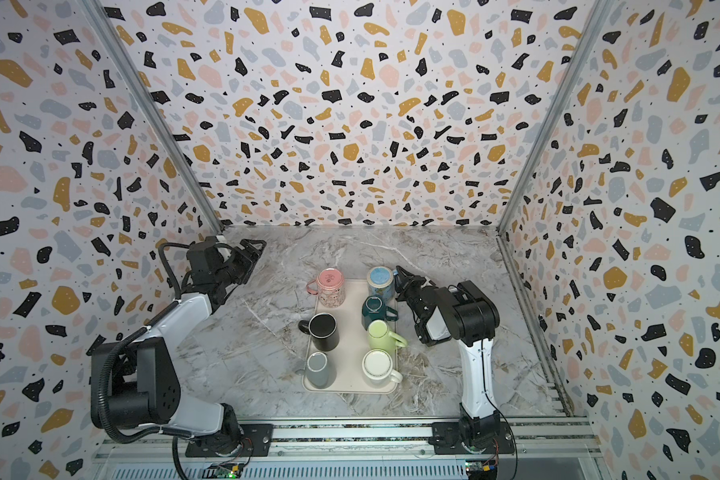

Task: Turn the mug right side up
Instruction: 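Lower the right gripper around the light-blue mug's body and close it, then lift the light-blue mug with the right gripper and rotate it upright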

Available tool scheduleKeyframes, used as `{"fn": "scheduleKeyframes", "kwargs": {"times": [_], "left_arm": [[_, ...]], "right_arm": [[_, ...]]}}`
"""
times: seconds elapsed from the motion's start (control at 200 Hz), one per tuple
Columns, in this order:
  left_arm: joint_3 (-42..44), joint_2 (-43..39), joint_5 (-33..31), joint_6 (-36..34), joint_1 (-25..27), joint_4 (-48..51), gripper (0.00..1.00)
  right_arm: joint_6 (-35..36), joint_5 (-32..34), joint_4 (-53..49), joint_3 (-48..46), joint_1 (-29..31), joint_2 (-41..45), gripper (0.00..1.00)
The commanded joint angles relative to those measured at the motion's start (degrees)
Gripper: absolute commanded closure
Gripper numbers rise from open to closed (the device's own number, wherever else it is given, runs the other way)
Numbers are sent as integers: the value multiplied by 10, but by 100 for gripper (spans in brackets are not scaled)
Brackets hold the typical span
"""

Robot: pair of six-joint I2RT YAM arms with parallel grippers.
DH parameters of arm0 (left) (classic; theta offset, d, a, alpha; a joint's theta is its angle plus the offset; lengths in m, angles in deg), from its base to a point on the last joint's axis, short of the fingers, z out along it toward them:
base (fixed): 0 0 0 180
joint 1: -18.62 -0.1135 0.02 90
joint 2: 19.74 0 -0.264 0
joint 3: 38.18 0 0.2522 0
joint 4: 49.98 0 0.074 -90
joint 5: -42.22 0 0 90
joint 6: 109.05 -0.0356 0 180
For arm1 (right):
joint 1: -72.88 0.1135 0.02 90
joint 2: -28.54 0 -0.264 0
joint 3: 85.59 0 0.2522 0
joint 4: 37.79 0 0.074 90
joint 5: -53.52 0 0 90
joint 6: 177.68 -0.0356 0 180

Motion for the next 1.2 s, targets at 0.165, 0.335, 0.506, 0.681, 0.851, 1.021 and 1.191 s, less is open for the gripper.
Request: {"fn": "scheduleKeyframes", "kwargs": {"times": [0.165,0.335,0.506,0.681,0.851,1.021,1.191], "left_arm": [[-17,4,17,0,-3,-15,6],[-15,4,20,3,-4,-19,6],[-13,2,21,3,-4,-20,6],[-11,1,22,4,-4,-20,6],[-11,-2,22,3,-4,-20,6],[-9,-2,23,4,-4,-20,6],[-9,-2,23,3,-4,-20,6]], "right_arm": [[-154,-18,36,25,-3,5,100],[-133,-30,44,34,-3,8,100],[-124,-36,59,43,0,5,100],[-109,-41,75,56,0,3,100],[-92,-53,71,67,0,9,100],[-81,-57,79,74,0,9,100],[-78,-59,95,87,0,2,100]]}}
